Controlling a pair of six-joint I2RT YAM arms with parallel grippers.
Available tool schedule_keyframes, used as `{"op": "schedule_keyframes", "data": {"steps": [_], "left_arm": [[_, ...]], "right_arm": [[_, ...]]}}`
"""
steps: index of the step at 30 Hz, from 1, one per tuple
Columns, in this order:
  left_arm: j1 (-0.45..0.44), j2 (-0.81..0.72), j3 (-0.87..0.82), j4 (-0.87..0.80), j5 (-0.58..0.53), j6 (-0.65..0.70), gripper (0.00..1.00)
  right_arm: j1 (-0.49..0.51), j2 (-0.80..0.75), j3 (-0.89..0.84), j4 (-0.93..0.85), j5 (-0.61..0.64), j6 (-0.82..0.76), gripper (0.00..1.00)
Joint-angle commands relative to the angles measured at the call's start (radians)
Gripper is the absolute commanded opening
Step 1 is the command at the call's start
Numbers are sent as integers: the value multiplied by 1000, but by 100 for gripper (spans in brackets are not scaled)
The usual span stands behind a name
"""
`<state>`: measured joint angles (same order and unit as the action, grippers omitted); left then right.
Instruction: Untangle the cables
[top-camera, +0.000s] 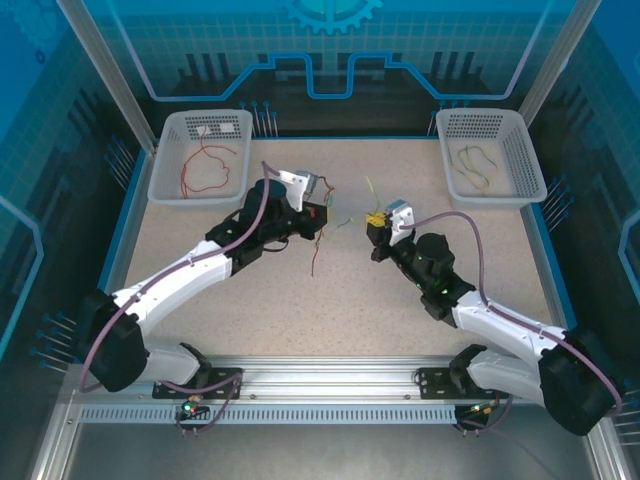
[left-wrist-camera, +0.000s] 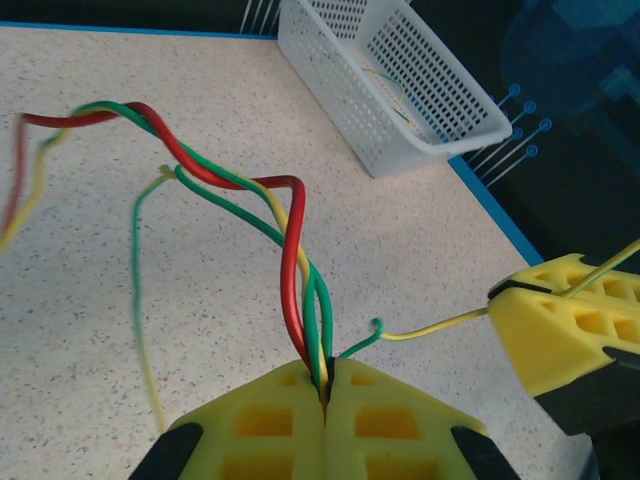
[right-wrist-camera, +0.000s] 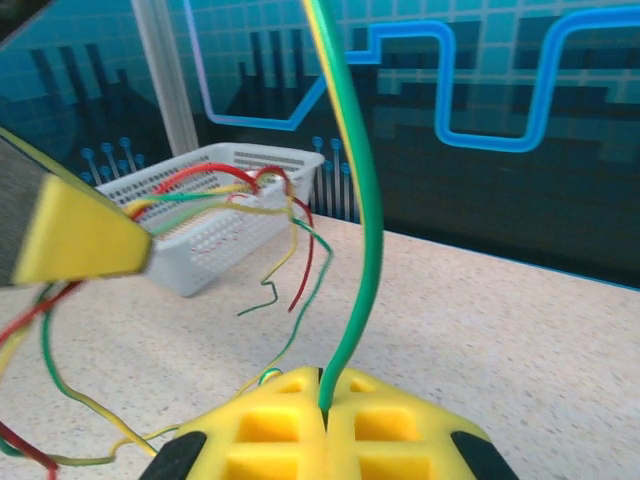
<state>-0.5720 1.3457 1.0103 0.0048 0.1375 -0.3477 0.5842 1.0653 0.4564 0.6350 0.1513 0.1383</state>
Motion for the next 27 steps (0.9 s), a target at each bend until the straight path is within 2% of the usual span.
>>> {"op": "schedule_keyframes", "data": {"steps": [1, 6, 10, 15, 19, 21, 25, 27], "left_arm": [[30, -50, -42, 56, 49, -25, 0], [58, -89, -81, 91, 72, -24, 0], [78, -112, -113, 120, 59, -25, 0], [109, -114, -131, 127, 62, -25, 0], [116, -108, -138, 131, 60, -18, 0], [115, -101, -138, 131, 69, -12, 0], [117, -102, -145, 137, 60, -10, 0], [117, -100, -149, 150, 81, -12, 0]], "right_arm": [[-48, -57, -22, -46, 120, 23, 0], [-108, -140, -32, -196, 280, 62, 0], [-189, -205, -41, -322, 356, 129, 0], [-263, -287, -70, -418, 357, 165, 0], [-279, -317, -82, -437, 328, 156, 0], [-281, -312, -84, -425, 289, 149, 0], [-280, -269, -58, -452, 298, 150, 0], [-281, -231, -44, -441, 204, 125, 0]]}}
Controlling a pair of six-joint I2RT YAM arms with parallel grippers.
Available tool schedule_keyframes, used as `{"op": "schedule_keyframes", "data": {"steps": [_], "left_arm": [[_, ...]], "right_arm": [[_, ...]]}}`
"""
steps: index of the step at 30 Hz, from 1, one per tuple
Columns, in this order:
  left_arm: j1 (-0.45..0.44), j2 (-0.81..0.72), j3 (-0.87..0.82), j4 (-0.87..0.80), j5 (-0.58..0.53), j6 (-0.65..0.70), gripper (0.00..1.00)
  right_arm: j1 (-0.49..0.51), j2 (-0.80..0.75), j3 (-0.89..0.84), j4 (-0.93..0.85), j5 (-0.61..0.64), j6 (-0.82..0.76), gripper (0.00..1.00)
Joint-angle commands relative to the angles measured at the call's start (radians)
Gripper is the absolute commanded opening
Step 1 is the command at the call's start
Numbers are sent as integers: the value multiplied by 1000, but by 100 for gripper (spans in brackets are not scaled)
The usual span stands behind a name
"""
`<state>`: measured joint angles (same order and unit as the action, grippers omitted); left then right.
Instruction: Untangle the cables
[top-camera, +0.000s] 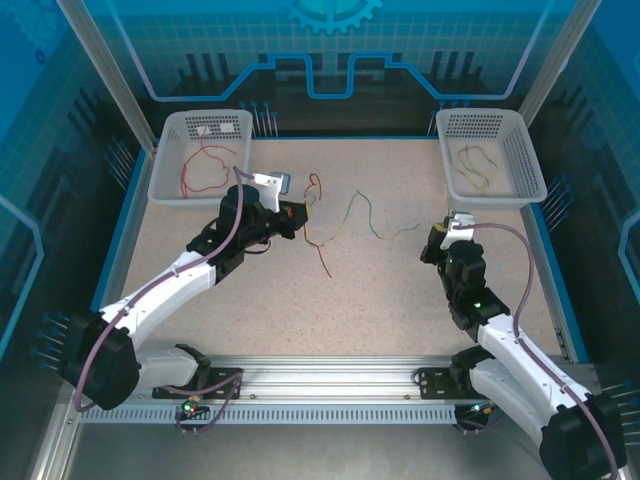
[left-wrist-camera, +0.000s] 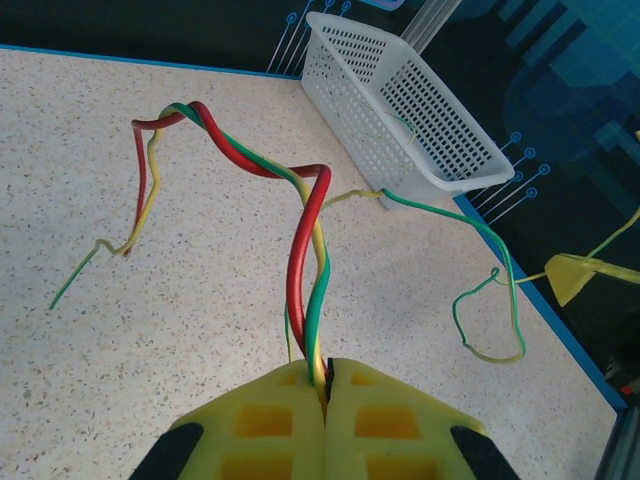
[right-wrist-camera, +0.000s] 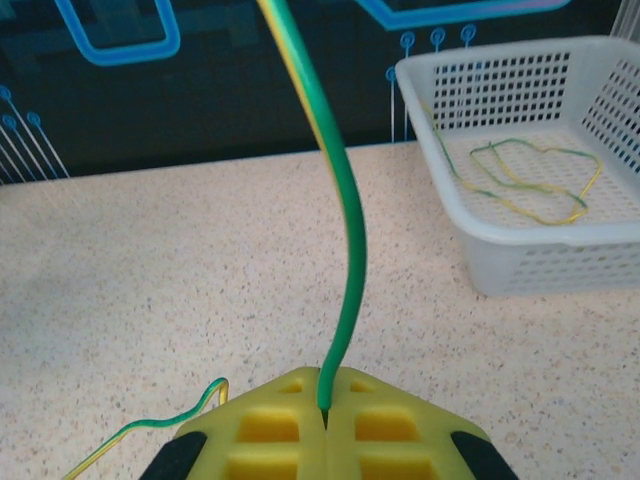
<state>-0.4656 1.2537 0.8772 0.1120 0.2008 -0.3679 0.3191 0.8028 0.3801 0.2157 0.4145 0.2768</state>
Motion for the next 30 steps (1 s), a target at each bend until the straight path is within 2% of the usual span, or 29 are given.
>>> {"op": "schedule_keyframes", "data": {"steps": [1, 5, 6, 11, 14, 18, 20, 22, 23, 24, 27, 30], "left_arm": [[11, -7, -19, 52, 27, 11, 0], [11, 11, -44, 128, 90, 15, 0], [10, 19, -45, 148, 118, 16, 0], [3, 72, -33, 171, 169, 19, 0], [1, 79, -36, 160, 136, 29, 0], [-12, 65, -31, 114, 83, 83, 0], [-15, 61, -32, 103, 78, 93, 0], [-18, 58, -35, 103, 82, 99, 0], [-20, 56, -39, 110, 83, 101, 0], [-23, 57, -43, 121, 87, 104, 0], [-33, 61, -47, 146, 90, 112, 0], [-46, 59, -45, 172, 94, 122, 0]], "right_arm": [[-15, 55, 43, -21, -104, -16, 0], [14, 154, 71, 27, -301, -34, 11], [35, 173, 75, 44, -313, -37, 15], [118, 242, 143, 60, -315, -65, 36], [136, 268, 218, -44, -280, -81, 57], [138, 243, 275, -135, -179, -81, 74], [134, 213, 300, -183, -151, -68, 75], [129, 180, 320, -205, -201, -47, 76], [126, 166, 328, -200, -245, -22, 80], [121, 160, 338, -192, -302, 15, 80], [113, 188, 366, -129, -524, 109, 75], [113, 299, 446, -121, -692, 248, 65]]}}
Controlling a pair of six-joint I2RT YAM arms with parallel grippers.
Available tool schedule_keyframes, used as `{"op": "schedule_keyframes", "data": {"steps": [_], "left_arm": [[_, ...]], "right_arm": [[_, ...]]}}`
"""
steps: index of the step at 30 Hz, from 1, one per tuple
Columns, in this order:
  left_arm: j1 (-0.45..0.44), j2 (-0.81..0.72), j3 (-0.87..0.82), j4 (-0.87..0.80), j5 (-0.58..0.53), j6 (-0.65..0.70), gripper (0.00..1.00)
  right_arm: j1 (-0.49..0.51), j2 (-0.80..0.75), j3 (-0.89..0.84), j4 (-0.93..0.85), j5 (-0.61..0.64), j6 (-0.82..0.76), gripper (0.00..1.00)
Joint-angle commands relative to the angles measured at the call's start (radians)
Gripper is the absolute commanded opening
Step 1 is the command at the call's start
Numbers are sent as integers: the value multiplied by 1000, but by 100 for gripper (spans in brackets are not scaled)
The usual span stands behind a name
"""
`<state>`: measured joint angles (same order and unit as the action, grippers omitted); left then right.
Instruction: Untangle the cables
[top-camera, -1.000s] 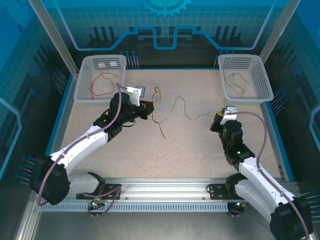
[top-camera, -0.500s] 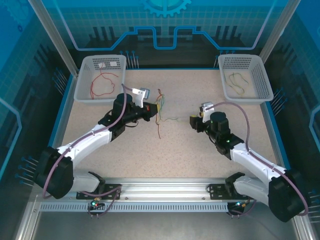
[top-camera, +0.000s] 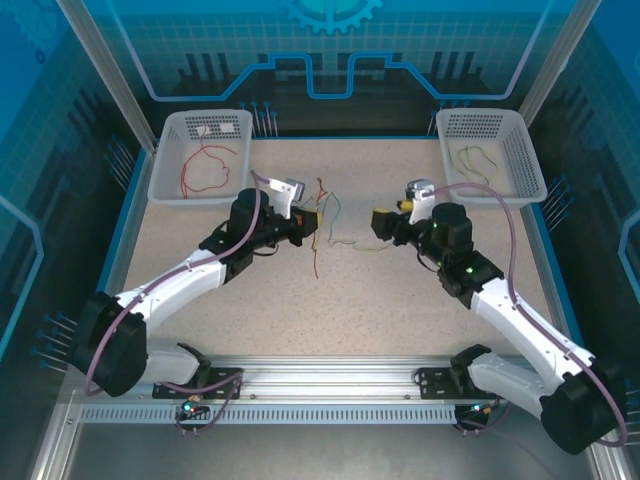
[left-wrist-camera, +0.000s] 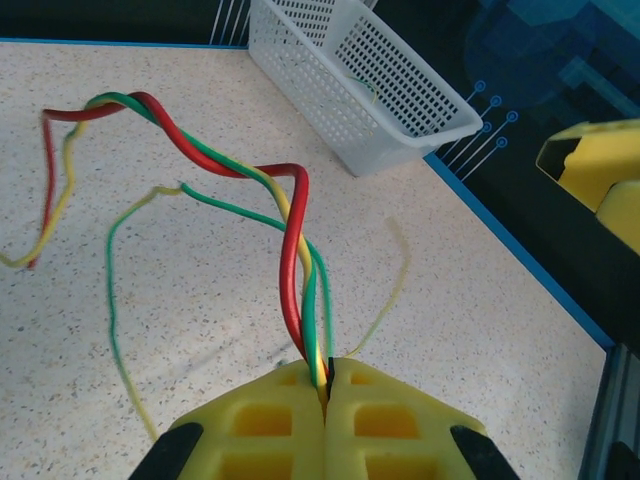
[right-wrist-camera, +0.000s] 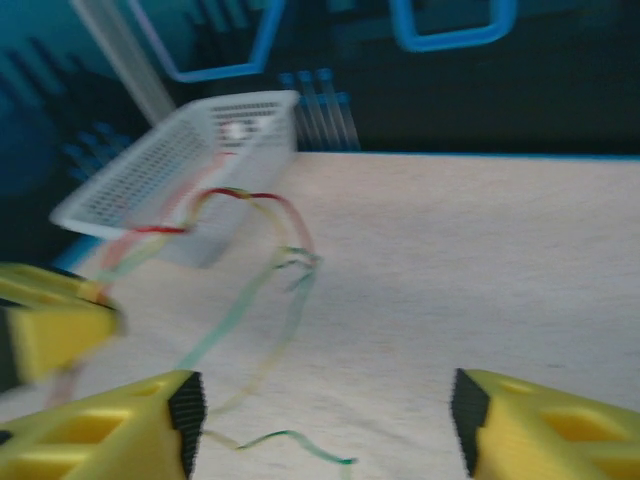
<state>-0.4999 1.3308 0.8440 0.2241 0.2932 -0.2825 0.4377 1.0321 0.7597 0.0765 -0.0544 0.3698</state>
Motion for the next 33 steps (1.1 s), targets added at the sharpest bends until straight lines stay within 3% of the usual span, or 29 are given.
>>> {"op": "schedule_keyframes", "data": {"steps": [1, 5, 9, 14, 26, 33], "left_arm": [[-15, -19, -11, 65, 0, 37, 0], [-22, -28, -8, 68, 1, 37, 0], [-33, -49, -18, 77, -10, 40, 0], [-41, -55, -23, 90, -6, 41, 0], [-54, -49, -28, 107, -15, 39, 0], [-54, -41, -36, 139, -9, 15, 0]], "right_arm": [[-4, 118, 104, 13, -280, 195, 62], [6, 252, 200, 37, -416, 321, 56], [3, 308, 222, 69, -453, 413, 53], [3, 372, 202, 177, -495, 491, 33], [-11, 368, 169, 284, -483, 568, 37], [-9, 408, 147, 370, -532, 630, 33]]}}
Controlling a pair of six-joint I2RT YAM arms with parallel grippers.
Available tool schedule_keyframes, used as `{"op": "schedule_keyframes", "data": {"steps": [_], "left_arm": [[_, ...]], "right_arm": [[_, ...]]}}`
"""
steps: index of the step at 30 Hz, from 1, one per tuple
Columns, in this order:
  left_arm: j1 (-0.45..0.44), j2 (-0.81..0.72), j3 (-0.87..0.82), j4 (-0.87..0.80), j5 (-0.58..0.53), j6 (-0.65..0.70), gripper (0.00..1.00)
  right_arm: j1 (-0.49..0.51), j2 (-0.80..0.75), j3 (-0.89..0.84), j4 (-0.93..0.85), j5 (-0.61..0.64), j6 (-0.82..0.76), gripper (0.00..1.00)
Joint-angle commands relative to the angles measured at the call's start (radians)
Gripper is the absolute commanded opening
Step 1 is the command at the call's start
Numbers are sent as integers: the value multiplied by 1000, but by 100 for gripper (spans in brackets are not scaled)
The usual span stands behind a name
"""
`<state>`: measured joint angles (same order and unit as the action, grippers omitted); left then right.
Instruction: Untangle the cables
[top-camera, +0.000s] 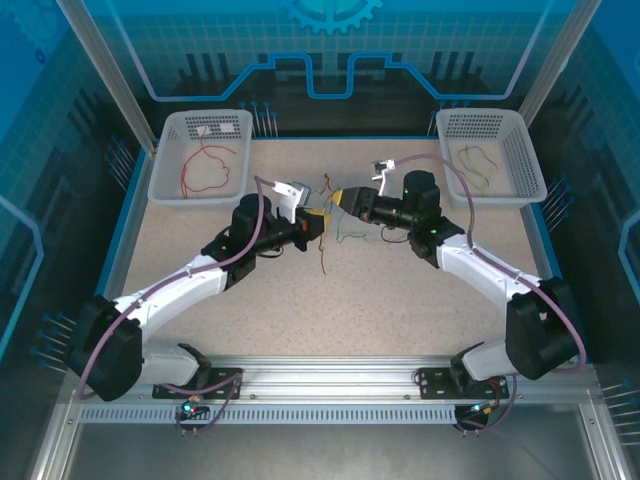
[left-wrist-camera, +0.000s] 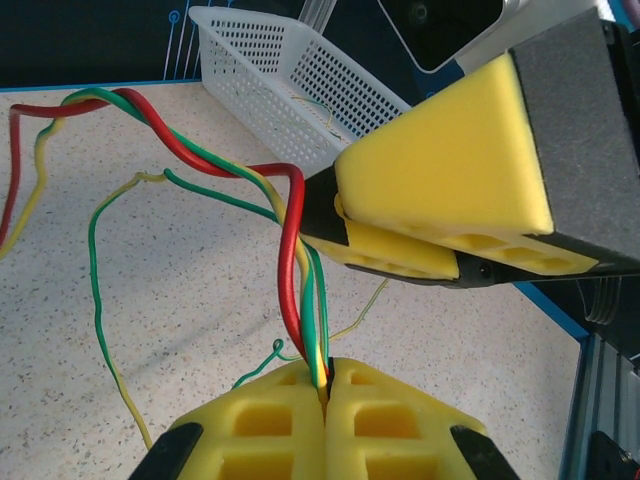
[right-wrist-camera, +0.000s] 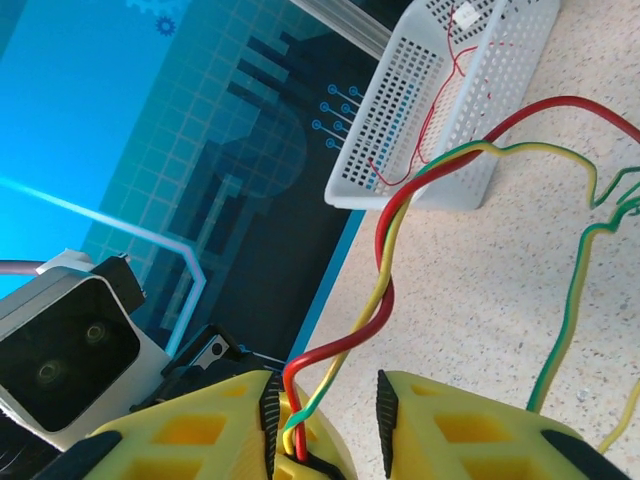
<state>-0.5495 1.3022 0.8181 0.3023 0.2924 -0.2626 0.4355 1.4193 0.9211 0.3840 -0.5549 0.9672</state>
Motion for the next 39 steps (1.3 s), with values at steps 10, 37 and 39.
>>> {"op": "schedule_keyframes", "data": {"steps": [10, 37, 39], "left_arm": [[-10, -9, -9, 65, -5, -4, 0], [-10, -14, -14, 78, 2, -15, 0], [-11, -11, -13, 77, 2, -13, 0]], "right_arm": [[1, 50, -19, 116, -19, 39, 29], [2, 36, -7, 134, -19, 80, 29], [8, 51, -6, 165, -31, 93, 29]]}}
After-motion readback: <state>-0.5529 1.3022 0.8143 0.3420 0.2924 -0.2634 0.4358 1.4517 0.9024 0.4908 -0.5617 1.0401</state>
